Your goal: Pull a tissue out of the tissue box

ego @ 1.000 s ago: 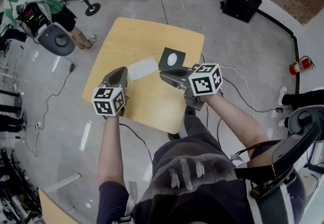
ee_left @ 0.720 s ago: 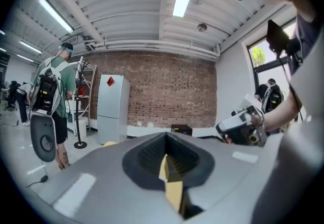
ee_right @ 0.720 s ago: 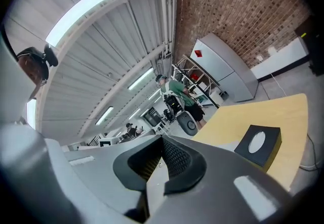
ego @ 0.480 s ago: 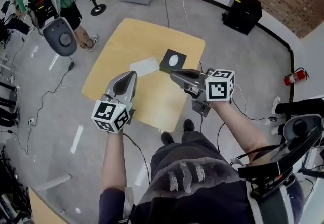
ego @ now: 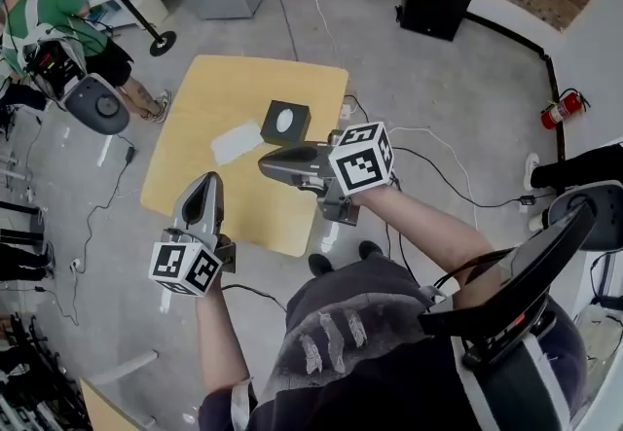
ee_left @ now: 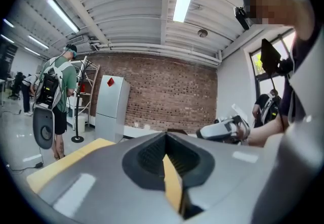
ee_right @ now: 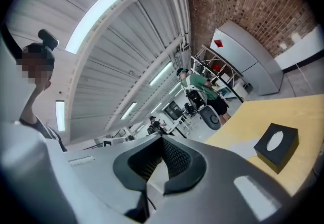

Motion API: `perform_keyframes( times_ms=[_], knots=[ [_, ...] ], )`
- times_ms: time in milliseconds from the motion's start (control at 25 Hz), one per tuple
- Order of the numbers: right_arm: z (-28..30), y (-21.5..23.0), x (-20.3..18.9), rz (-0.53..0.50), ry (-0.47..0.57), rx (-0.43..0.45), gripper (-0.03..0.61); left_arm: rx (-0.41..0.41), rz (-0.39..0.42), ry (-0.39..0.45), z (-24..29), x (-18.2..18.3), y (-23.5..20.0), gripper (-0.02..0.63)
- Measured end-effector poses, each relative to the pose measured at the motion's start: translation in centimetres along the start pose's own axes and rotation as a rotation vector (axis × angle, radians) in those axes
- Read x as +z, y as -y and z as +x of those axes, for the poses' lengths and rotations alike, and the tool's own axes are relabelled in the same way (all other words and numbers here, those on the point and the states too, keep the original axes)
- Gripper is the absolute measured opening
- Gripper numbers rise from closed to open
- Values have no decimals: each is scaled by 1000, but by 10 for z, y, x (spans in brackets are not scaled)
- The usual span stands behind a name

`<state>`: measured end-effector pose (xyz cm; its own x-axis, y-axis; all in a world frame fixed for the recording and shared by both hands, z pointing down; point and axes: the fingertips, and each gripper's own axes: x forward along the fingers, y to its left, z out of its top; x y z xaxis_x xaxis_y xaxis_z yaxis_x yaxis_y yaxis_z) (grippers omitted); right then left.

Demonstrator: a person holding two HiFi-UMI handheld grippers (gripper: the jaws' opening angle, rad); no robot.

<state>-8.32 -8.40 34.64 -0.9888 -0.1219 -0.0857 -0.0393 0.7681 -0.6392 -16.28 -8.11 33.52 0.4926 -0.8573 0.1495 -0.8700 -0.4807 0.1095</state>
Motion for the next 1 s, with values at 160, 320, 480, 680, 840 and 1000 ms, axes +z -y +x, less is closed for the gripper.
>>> perform_keyframes(
  times_ms=[160,320,480,680,840,1000],
  knots=[
    [-24,-6,-10,16,-15,41,-2,19,5,-16,8,-1,28,2],
    [-58,-5,-17,33,-32,61,-2,13,2,-34,21,-6,69,2],
    [-77,-6,-18,58,-36,95,-2,23,-25,-48,24,-11,95,2],
    [-85,-5,-38,119,-65,151,-2,98,-38,-98,10,-27,115,2],
    [-84,-10,-49,126,-102,188,-2,130,-60,-71,5,-23,127,2],
    [-78,-23,-54,101,-137,210,-2,160,-30,-34,-10,-11,136,2]
  ],
)
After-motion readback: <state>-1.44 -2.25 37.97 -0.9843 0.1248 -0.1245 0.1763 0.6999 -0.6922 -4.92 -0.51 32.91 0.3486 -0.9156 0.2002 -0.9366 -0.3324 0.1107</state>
